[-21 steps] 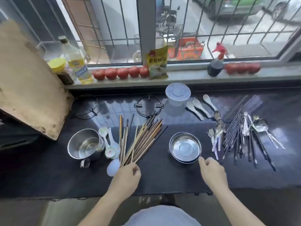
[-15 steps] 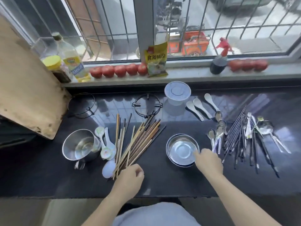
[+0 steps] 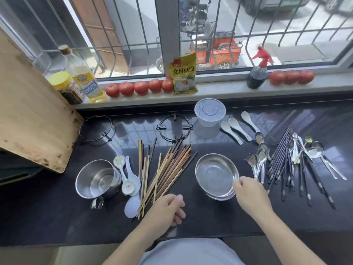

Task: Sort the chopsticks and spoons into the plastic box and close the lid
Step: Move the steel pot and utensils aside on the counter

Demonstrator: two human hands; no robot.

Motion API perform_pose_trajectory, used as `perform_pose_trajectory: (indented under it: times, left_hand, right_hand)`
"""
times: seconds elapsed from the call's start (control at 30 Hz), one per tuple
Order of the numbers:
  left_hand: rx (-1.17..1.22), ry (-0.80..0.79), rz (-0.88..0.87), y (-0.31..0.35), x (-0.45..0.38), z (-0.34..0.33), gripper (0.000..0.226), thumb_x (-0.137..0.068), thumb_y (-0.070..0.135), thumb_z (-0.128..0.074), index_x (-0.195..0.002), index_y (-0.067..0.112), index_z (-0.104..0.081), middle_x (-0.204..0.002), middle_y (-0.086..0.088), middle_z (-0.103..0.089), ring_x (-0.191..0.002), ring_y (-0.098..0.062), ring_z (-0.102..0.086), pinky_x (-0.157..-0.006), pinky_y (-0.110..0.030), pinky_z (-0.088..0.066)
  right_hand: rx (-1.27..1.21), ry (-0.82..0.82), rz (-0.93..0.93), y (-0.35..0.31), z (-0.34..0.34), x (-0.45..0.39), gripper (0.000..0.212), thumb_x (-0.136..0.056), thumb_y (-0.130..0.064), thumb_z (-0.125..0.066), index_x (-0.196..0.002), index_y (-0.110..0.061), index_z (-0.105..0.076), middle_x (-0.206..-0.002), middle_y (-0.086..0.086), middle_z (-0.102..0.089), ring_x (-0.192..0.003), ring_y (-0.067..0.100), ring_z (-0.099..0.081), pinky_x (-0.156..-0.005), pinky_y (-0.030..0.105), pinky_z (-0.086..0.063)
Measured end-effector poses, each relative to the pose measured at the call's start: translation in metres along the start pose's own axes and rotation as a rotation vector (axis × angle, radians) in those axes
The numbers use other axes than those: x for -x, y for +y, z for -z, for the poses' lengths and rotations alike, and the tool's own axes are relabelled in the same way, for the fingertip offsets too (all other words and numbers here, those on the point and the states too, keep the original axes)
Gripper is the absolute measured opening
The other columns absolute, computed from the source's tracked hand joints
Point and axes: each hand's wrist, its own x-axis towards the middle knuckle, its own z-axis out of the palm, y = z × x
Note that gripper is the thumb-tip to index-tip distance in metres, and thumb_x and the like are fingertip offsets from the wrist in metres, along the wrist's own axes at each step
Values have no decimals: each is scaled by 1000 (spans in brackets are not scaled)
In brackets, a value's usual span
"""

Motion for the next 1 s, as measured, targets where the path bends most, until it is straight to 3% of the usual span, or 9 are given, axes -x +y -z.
perform_pose_trajectory:
  times: [0.13, 0.23, 0.3, 0.37, 0.43, 0.53, 0.63, 0.9, 1.0]
  left_hand:
    - [102, 121, -32, 4, 4, 18, 40, -106, 42, -44, -88, 11, -61, -66, -5, -72, -58, -17, -63, -61, -30, -49]
    - [6, 338, -55, -8, 12, 50, 38, -105, 33, -44, -84, 7, -62, -63, -4, -71, -53, -14, -60, -61, -28, -50]
    - [-9, 396, -17, -26, 15, 80, 38, -102, 25, -45, -75, 3, -60, -57, -4, -67, -49, -17, -57, -57, -28, -50]
    - [-12, 480, 24, -47, 17, 115, 36, -100, 20, -45, -72, 1, -56, -59, -8, -65, -54, -23, -54, -59, -36, -50]
    - [-72, 606, 69, -66, 17, 154, 35, -99, 19, -45, -68, 3, -50, -67, -13, -60, -64, -26, -50, -63, -43, -45]
    - [-44, 739, 103, -86, 18, 209, 35, -97, 17, -43, -63, 13, -39, -65, -4, -48, -64, -26, -41, -59, -37, -32]
    - [-61, 727, 152, -96, 9, 243, 34, -96, 16, -42, -62, 15, -37, -64, -3, -44, -61, -25, -37, -58, -35, -29]
    - [-36, 619, 215, -112, -25, 251, 30, -98, 18, -43, -69, 12, -46, -73, -12, -52, -64, -25, -41, -60, -32, -31]
    - [-90, 594, 263, -115, -28, 242, 25, -96, 22, -43, -75, 13, -51, -80, -10, -59, -72, -34, -56, -65, -34, -36]
  right_hand:
    - [-100, -89, 130, -58, -34, 36, 39, -95, -21, -44, -58, -15, -33, -58, 2, -43, -62, 26, -39, -55, 38, -27]
    - [-134, -136, 192, -99, -64, 57, 39, -98, -25, -44, -61, -13, -38, -62, 3, -49, -66, 26, -43, -59, 40, -30]
    - [-128, -175, 275, -122, -82, 66, 42, -100, -32, -44, -62, -13, -42, -62, 2, -53, -66, 26, -48, -60, 41, -33]
    - [-145, -272, 382, -145, -100, 74, 46, -102, -39, -45, -65, -10, -47, -63, 3, -57, -68, 26, -54, -66, 43, -41]
    - [-146, -368, 477, -166, -118, 82, 46, -103, -39, -44, -67, -11, -50, -66, 5, -59, -68, 23, -55, -69, 42, -45]
    - [-151, -433, 492, -185, -141, 91, 43, -103, -36, -45, -72, -8, -54, -70, 6, -60, -64, 17, -51, -63, 38, -41]
    - [-143, -456, 456, -186, -155, 95, 41, -101, -35, -46, -72, -6, -49, -66, 5, -56, -60, 14, -44, -60, 35, -37]
    - [-144, -393, 359, -173, -160, 94, 39, -97, -36, -47, -71, -8, -52, -70, 11, -62, -60, 16, -49, -63, 40, -47]
    - [-122, -378, 340, -169, -160, 93, 40, -99, -36, -48, -73, -7, -55, -71, 10, -64, -61, 16, -50, -67, 44, -51]
